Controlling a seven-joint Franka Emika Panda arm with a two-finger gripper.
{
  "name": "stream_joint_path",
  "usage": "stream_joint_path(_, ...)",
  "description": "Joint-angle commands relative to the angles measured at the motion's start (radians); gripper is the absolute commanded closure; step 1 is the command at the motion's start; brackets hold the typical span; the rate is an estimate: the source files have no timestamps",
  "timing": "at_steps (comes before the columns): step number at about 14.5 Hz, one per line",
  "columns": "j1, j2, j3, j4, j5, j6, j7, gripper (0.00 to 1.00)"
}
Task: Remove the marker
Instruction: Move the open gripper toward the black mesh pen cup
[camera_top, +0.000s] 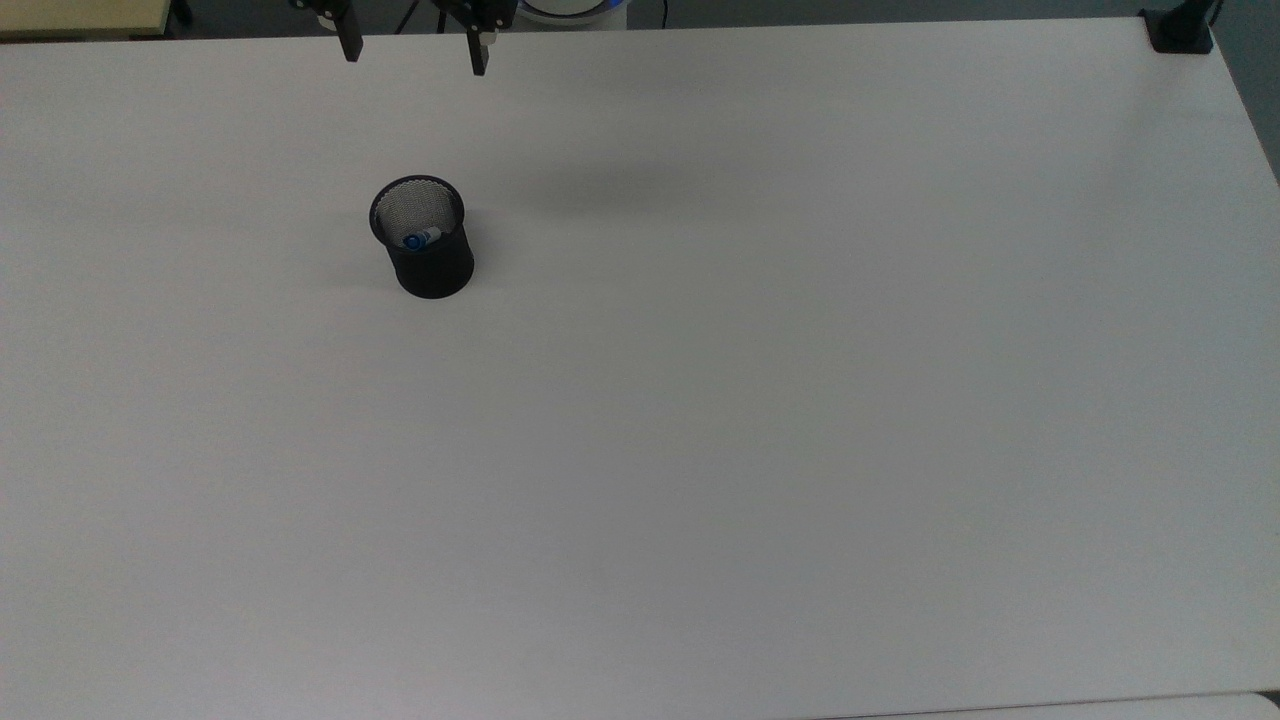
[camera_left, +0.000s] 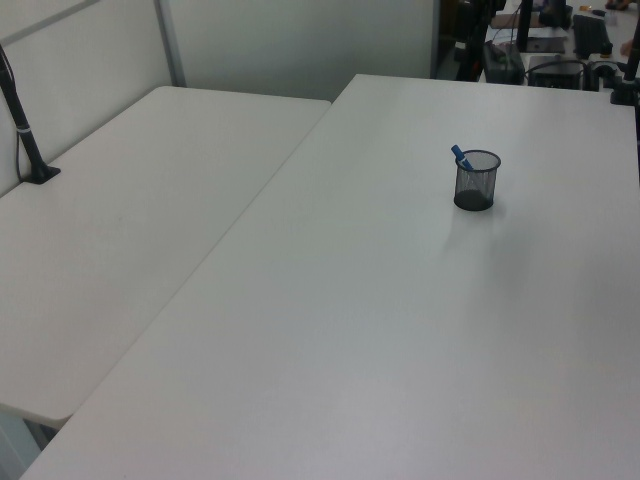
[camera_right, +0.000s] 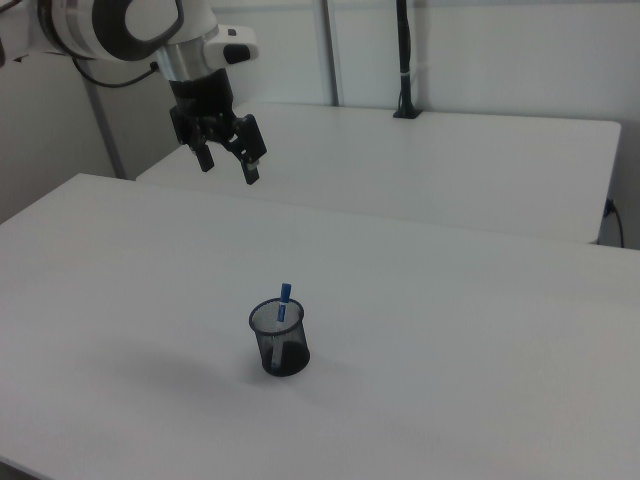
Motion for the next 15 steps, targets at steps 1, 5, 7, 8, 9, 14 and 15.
stream_joint_path(1, 0.012, 0.007, -0.006, 0.014, -0.005, -0.003, -0.014, 0.00)
stream_joint_path(5, 0.012, 0.006, -0.007, 0.014, -0.005, -0.003, -0.012, 0.00)
stream_joint_path(7, 0.012, 0.006, -0.006, 0.014, -0.005, -0.003, -0.012, 0.00)
stream_joint_path(8, 0.012, 0.006, -0.006, 0.014, -0.005, -0.003, -0.014, 0.00)
stream_joint_path(9, 0.012, 0.006, -0.006, 0.014, -0.005, -0.003, -0.012, 0.00)
stream_joint_path(14, 0.010, 0.004, -0.006, 0.012, -0.003, -0.004, -0.022, 0.00)
stream_joint_path(15, 0.012, 0.004, -0.007, 0.011, -0.003, -0.018, -0.025, 0.00)
